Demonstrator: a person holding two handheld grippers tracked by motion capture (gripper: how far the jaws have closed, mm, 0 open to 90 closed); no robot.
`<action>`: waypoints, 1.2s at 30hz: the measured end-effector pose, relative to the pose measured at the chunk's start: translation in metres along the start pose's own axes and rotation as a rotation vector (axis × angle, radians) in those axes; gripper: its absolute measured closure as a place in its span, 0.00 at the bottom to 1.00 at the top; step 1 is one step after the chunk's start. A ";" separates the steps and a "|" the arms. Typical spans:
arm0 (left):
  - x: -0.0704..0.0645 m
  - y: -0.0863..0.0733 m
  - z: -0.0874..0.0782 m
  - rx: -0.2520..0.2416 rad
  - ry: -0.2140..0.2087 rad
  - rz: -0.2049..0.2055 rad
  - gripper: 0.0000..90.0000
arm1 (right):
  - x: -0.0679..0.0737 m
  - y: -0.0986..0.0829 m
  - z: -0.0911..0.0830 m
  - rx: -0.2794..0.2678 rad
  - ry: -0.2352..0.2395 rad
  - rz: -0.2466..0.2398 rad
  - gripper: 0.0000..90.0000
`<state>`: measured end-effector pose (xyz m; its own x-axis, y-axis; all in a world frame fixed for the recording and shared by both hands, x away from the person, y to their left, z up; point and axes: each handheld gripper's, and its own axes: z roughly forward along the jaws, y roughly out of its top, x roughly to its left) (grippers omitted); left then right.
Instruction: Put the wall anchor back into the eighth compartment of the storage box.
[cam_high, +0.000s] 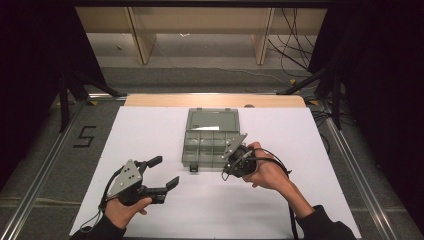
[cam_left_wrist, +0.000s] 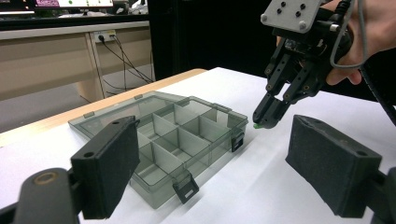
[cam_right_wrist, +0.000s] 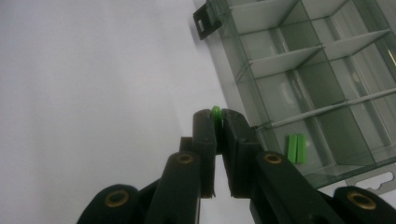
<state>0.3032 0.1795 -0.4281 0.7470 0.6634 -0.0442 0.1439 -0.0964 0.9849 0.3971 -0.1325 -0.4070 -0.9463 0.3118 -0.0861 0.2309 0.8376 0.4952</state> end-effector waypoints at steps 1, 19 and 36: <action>0.000 0.000 0.000 0.000 0.000 0.000 0.18 | -0.001 0.000 -0.001 -0.003 -0.001 0.004 0.94; 0.000 0.000 0.000 0.002 0.001 0.000 0.18 | -0.026 -0.012 -0.005 -0.101 -0.088 0.111 0.94; 0.000 0.000 0.000 0.002 0.001 0.000 0.18 | -0.045 -0.017 0.008 -0.108 -0.154 0.177 0.94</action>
<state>0.3035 0.1793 -0.4285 0.7462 0.6642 -0.0440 0.1451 -0.0979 0.9846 0.4377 -0.1573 -0.4183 -0.8459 0.5205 -0.1162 0.3562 0.7136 0.6032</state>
